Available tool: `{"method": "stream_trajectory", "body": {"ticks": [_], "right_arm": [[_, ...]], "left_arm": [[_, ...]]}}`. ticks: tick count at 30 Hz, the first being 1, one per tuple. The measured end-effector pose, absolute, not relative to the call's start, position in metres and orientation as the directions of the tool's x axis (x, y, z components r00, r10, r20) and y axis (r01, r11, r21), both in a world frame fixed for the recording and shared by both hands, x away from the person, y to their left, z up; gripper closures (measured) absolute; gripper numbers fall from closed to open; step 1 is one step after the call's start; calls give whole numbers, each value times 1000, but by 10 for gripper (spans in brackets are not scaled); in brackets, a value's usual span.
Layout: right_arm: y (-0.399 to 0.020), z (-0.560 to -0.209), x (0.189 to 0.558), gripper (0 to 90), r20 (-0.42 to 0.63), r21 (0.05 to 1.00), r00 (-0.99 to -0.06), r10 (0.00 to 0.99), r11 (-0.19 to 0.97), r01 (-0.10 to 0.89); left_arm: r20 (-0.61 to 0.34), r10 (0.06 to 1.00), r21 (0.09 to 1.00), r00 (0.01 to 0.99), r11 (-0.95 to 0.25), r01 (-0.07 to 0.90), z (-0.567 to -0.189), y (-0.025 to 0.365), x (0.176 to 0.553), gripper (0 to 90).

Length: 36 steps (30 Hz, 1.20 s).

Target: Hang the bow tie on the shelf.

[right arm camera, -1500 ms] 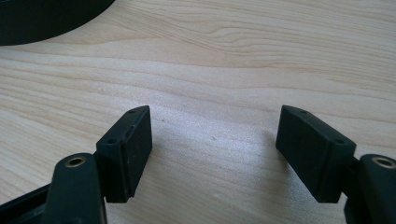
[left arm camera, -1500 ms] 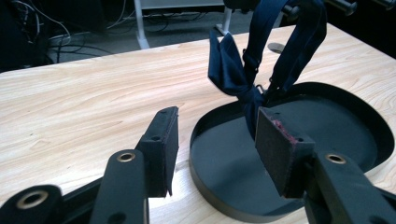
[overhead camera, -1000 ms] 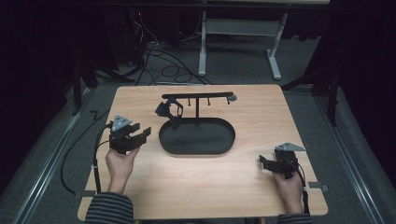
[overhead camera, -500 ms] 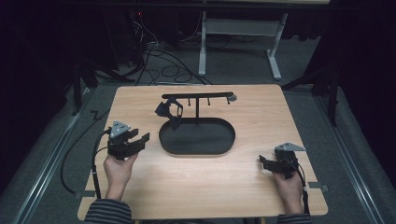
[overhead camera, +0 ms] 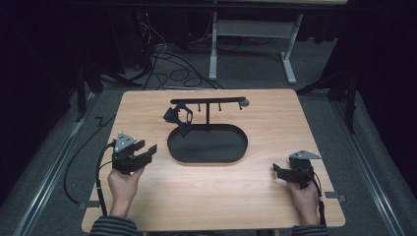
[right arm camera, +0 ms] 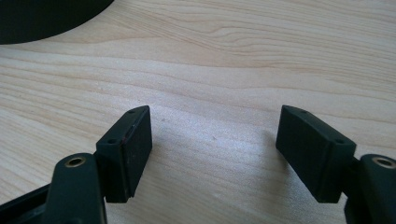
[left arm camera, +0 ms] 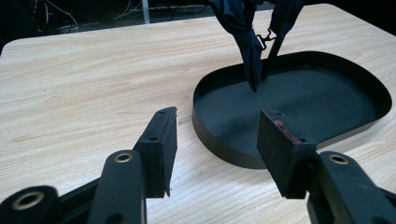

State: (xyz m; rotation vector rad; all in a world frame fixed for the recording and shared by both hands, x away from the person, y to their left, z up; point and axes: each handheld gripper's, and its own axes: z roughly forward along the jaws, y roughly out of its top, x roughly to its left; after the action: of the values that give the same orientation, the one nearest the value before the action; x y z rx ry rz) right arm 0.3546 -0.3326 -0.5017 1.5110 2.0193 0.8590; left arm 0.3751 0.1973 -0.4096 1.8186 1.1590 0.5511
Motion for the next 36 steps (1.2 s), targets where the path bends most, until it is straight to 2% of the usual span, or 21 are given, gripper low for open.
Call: {"method": "stream_trajectory", "body": {"ticks": [36], "right_arm": [[-332,-502,354,282,-4,720,-281,960,198,665]], "left_arm": [[-94,892,835,443,-172,523,-432,201,359,450]]}}
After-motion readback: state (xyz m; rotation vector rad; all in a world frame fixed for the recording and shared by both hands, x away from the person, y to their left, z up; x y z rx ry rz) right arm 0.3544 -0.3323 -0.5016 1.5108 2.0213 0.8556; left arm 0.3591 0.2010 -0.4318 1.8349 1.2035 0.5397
